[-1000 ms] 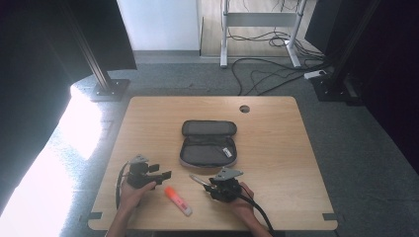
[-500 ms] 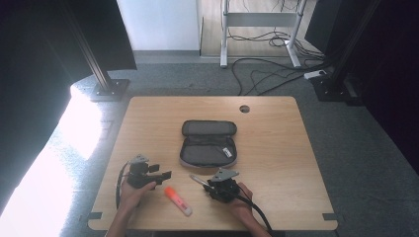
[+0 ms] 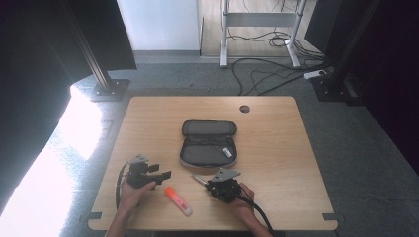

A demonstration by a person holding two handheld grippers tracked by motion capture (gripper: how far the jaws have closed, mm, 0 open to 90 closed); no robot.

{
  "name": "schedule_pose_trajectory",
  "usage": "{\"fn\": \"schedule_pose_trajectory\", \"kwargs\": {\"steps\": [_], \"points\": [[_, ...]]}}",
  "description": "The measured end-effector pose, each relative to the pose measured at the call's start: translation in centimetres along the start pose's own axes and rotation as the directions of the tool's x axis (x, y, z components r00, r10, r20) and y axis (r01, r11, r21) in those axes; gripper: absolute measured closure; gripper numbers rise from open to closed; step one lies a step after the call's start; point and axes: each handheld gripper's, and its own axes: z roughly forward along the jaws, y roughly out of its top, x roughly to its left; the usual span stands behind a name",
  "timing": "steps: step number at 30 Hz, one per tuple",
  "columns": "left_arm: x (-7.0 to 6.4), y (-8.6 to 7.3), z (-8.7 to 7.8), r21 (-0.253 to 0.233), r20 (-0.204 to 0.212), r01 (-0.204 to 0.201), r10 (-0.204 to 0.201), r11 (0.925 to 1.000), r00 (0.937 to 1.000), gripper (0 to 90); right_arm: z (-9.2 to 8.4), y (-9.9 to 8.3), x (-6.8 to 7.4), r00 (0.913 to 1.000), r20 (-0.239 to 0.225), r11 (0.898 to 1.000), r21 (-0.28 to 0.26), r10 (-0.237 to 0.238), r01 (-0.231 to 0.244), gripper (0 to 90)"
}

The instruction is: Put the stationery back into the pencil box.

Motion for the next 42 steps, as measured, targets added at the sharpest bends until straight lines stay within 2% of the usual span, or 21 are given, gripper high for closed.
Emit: {"fn": "schedule_pose_trajectory", "kwargs": {"steps": [7, 15, 42], "points": [[0.1, 0.0, -0.1, -0.008, -0.001, 0.005, -0.005, 1.0000, 1.0000, 27.6, -1.5, 0.5, -0.4, 0.9998, -0.002, 0.999, -0.051, 0.018, -0.018, 78.9], [0.1, 0.0, -0.2, -0.011, -0.001, 0.008, -0.008, 0.9999, 1.0000, 27.6, -2.8, 0.9, -0.8, 0.9996, 0.005, 0.996, -0.087, 0.027, -0.026, 79.0], [0.1, 0.0, -0.1, -0.002, -0.005, 0.004, -0.004, 1.0000, 1.0000, 27.6, -4.0, 1.6, -1.7, 0.9992, 0.017, 0.989, -0.141, 0.037, -0.034, 78.9]]}}
